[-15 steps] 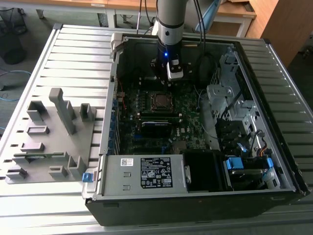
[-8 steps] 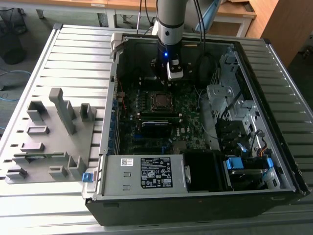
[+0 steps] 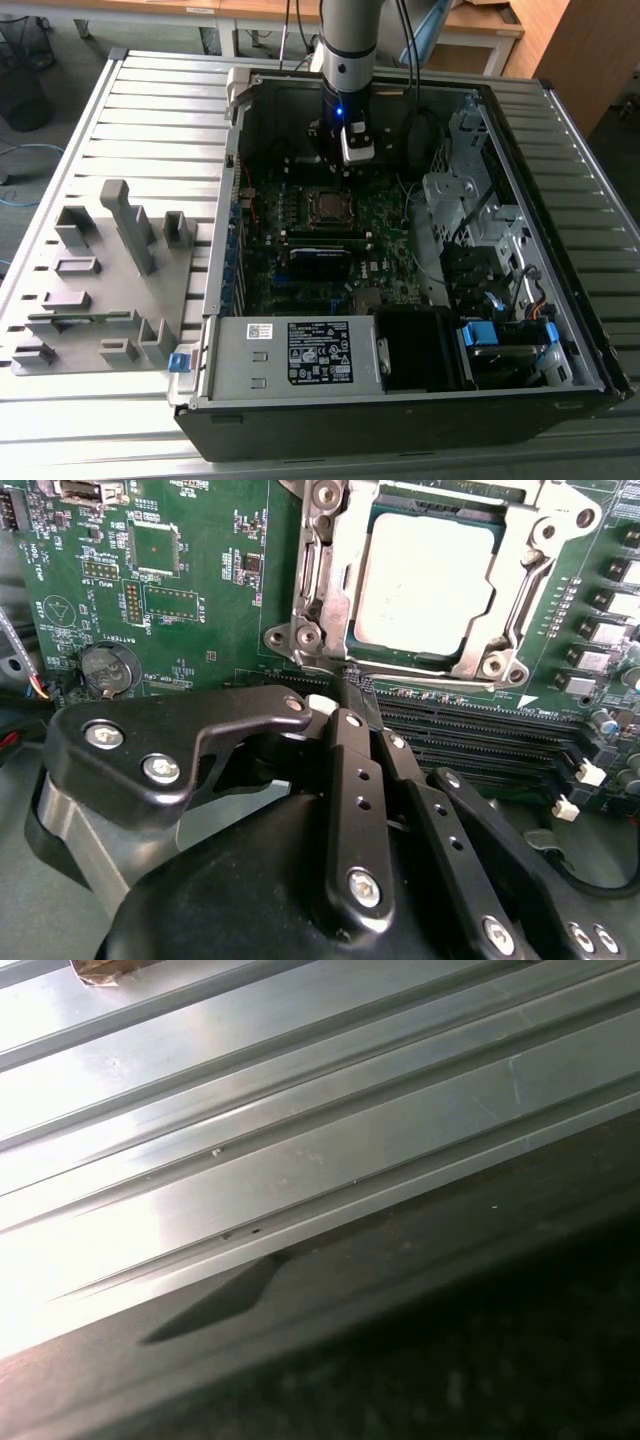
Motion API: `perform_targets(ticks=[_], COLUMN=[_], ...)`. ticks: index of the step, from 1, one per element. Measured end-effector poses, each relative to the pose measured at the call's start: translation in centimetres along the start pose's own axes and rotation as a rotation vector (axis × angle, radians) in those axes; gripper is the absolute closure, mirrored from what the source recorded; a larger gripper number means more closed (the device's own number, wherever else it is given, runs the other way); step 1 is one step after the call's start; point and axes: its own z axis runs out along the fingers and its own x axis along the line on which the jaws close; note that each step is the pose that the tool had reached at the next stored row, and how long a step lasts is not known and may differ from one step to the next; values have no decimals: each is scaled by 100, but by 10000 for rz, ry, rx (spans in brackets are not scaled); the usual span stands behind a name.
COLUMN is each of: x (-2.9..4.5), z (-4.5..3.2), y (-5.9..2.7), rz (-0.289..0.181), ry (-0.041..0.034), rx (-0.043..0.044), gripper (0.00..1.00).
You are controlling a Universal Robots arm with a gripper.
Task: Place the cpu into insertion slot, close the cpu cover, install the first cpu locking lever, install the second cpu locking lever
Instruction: 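Install the first cpu locking lever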
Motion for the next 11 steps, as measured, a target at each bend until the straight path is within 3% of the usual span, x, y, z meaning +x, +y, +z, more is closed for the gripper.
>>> perform_targets(ticks=[11], x=[0], z=[1], y=[1], rz=[3], ry=[0], rx=[-14], gripper=[90])
